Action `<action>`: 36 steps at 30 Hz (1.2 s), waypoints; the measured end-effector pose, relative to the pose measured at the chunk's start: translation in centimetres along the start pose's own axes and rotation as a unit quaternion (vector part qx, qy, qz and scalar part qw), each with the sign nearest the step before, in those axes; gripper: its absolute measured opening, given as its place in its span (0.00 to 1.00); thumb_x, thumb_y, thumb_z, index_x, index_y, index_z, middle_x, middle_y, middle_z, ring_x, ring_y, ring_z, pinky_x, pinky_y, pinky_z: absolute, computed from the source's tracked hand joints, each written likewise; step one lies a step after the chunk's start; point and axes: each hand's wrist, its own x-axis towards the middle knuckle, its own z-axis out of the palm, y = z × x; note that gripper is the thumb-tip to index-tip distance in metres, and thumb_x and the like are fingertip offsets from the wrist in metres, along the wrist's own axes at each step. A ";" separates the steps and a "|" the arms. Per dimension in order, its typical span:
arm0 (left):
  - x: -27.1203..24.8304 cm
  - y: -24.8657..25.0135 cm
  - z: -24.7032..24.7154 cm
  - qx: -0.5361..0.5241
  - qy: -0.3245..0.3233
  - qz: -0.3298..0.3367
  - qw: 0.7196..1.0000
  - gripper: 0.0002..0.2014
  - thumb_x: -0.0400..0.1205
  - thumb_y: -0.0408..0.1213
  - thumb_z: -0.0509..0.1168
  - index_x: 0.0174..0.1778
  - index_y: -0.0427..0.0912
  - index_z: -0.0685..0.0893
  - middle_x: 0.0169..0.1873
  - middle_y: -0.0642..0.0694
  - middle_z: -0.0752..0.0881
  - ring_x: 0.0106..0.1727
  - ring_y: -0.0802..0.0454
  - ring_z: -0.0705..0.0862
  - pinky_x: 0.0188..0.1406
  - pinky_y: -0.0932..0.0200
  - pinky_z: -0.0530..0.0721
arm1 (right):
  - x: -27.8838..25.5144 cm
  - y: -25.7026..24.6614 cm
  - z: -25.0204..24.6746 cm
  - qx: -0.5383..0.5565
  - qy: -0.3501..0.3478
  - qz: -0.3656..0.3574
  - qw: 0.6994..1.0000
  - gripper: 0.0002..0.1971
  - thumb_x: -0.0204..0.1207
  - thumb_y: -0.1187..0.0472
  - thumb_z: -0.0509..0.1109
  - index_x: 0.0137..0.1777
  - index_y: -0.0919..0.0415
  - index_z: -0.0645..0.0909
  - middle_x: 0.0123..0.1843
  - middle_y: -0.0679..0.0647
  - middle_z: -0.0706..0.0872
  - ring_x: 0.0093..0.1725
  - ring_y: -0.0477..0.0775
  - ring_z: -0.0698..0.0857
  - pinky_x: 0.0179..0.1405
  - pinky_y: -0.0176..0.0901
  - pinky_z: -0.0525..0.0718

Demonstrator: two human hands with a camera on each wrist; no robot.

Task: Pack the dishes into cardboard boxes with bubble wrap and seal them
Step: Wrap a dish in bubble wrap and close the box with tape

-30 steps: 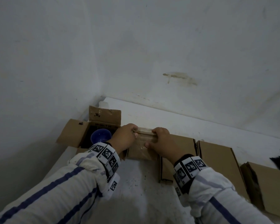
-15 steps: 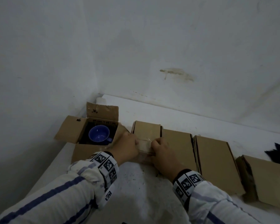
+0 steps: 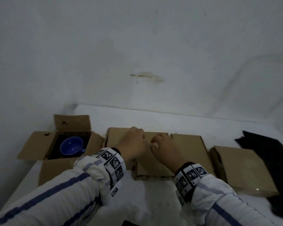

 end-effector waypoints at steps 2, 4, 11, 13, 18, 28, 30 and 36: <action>1.0 2.5 1.6 -0.003 -0.028 0.016 0.999 0.14 0.80 0.33 0.59 0.62 0.44 0.74 0.64 0.45 0.69 0.61 0.47 0.75 0.61 0.54 0.77 | -0.6 2.3 -1.5 0.002 0.006 0.025 1.000 0.12 0.79 0.58 0.63 0.57 0.62 0.82 0.59 0.55 0.81 0.60 0.56 0.79 0.61 0.45 0.76; 2.1 6.0 3.5 -0.008 -0.049 0.040 0.998 0.12 0.81 0.33 0.58 0.60 0.45 0.74 0.64 0.45 0.70 0.56 0.48 0.75 0.57 0.55 0.77 | -1.8 5.5 -3.4 0.006 0.014 0.057 0.998 0.11 0.80 0.60 0.63 0.56 0.64 0.82 0.57 0.56 0.82 0.59 0.56 0.79 0.57 0.44 0.76; 5.7 19.1 12.1 -0.013 -0.087 0.109 0.990 0.10 0.82 0.36 0.57 0.58 0.47 0.78 0.59 0.45 0.79 0.51 0.50 0.80 0.48 0.57 0.79 | -6.0 19.8 -9.8 0.007 0.044 0.152 0.987 0.10 0.78 0.61 0.64 0.53 0.64 0.84 0.54 0.59 0.84 0.57 0.58 0.80 0.52 0.41 0.73; 6.8 22.4 15.0 -0.023 -0.096 0.117 0.988 0.09 0.80 0.37 0.57 0.53 0.50 0.77 0.58 0.47 0.79 0.51 0.50 0.79 0.52 0.49 0.83 | -7.0 23.8 -11.3 0.017 0.049 0.177 0.983 0.10 0.78 0.63 0.64 0.52 0.65 0.84 0.53 0.59 0.84 0.56 0.57 0.81 0.51 0.40 0.73; 8.9 28.8 20.5 -0.010 -0.116 0.154 0.981 0.19 0.82 0.35 0.58 0.70 0.41 0.74 0.68 0.45 0.72 0.68 0.45 0.74 0.65 0.54 0.74 | -9.5 33.2 -14.6 0.041 0.071 0.272 0.959 0.12 0.76 0.68 0.63 0.54 0.65 0.85 0.56 0.61 0.85 0.56 0.59 0.82 0.52 0.39 0.75; 12.2 31.8 25.1 0.055 -0.099 0.173 0.978 0.18 0.81 0.34 0.59 0.67 0.38 0.74 0.64 0.40 0.74 0.64 0.43 0.72 0.65 0.50 0.72 | -12.1 41.3 -12.8 -0.046 -0.117 0.417 0.900 0.20 0.80 0.60 0.62 0.69 0.65 0.67 0.70 0.65 0.67 0.69 0.68 0.69 0.70 0.53 0.68; 12.4 31.8 25.6 0.057 -0.099 0.170 0.979 0.17 0.80 0.34 0.59 0.66 0.38 0.75 0.63 0.39 0.75 0.63 0.42 0.73 0.64 0.50 0.73 | -12.1 41.6 -12.2 -0.064 -0.103 0.400 0.908 0.17 0.80 0.64 0.59 0.67 0.67 0.70 0.69 0.66 0.69 0.67 0.68 0.71 0.69 0.52 0.69; 12.8 31.8 26.3 0.013 -0.093 0.185 0.978 0.19 0.80 0.34 0.60 0.68 0.39 0.75 0.64 0.40 0.75 0.64 0.42 0.74 0.64 0.51 0.72 | -12.0 42.4 -13.5 -0.027 -0.059 0.394 0.917 0.12 0.79 0.70 0.58 0.52 0.71 0.83 0.57 0.66 0.85 0.57 0.63 0.83 0.52 0.43 0.79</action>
